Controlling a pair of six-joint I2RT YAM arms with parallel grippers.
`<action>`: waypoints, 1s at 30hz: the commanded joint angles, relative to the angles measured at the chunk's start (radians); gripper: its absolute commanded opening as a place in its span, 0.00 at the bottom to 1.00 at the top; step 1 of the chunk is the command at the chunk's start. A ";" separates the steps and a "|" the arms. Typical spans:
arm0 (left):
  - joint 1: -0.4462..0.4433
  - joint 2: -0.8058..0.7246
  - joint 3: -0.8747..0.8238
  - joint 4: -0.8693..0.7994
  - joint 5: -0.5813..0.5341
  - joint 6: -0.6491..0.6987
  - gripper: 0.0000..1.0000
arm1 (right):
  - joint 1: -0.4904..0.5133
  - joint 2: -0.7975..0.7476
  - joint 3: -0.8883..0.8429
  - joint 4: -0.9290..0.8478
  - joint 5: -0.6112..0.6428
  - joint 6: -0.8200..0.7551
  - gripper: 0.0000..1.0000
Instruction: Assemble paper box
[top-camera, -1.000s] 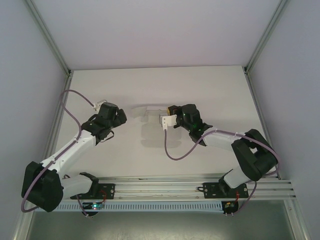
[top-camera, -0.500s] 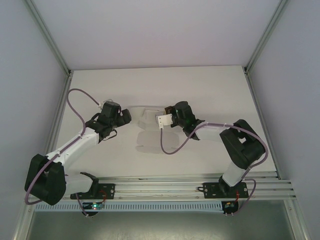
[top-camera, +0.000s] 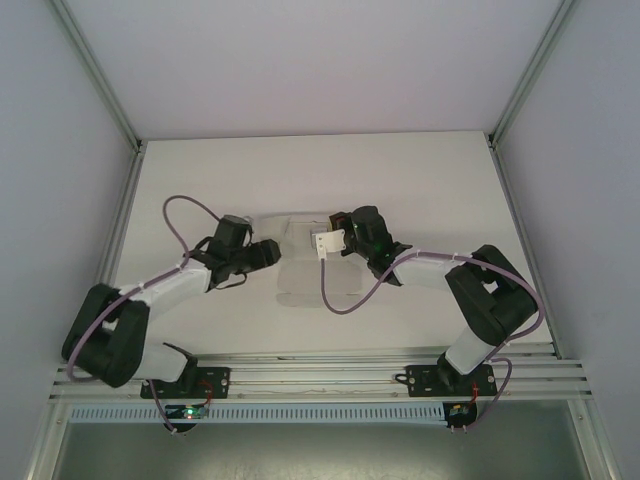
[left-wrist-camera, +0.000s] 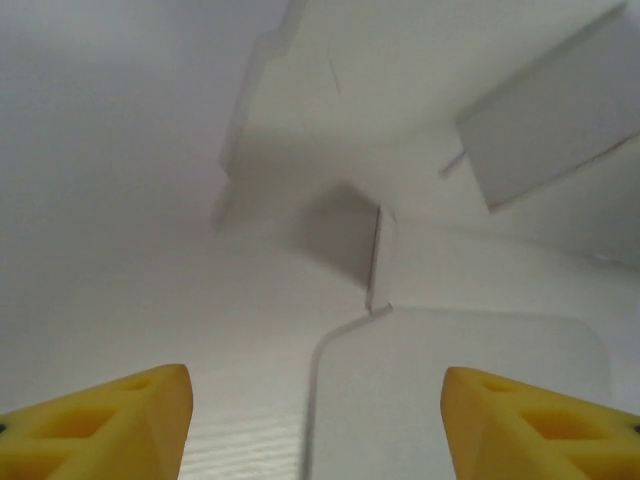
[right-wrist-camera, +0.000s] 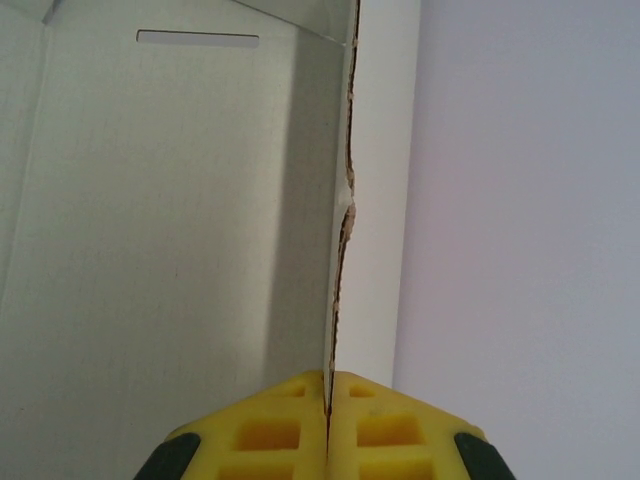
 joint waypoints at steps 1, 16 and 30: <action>-0.039 0.057 -0.014 0.179 0.173 -0.051 0.56 | 0.013 -0.008 -0.010 0.039 0.030 0.024 0.00; -0.126 0.228 0.009 0.187 0.030 -0.081 0.04 | 0.021 -0.019 0.005 -0.090 -0.046 -0.009 0.00; -0.135 0.257 0.037 0.118 -0.089 -0.089 0.00 | 0.044 0.058 0.220 -0.648 -0.088 0.001 0.00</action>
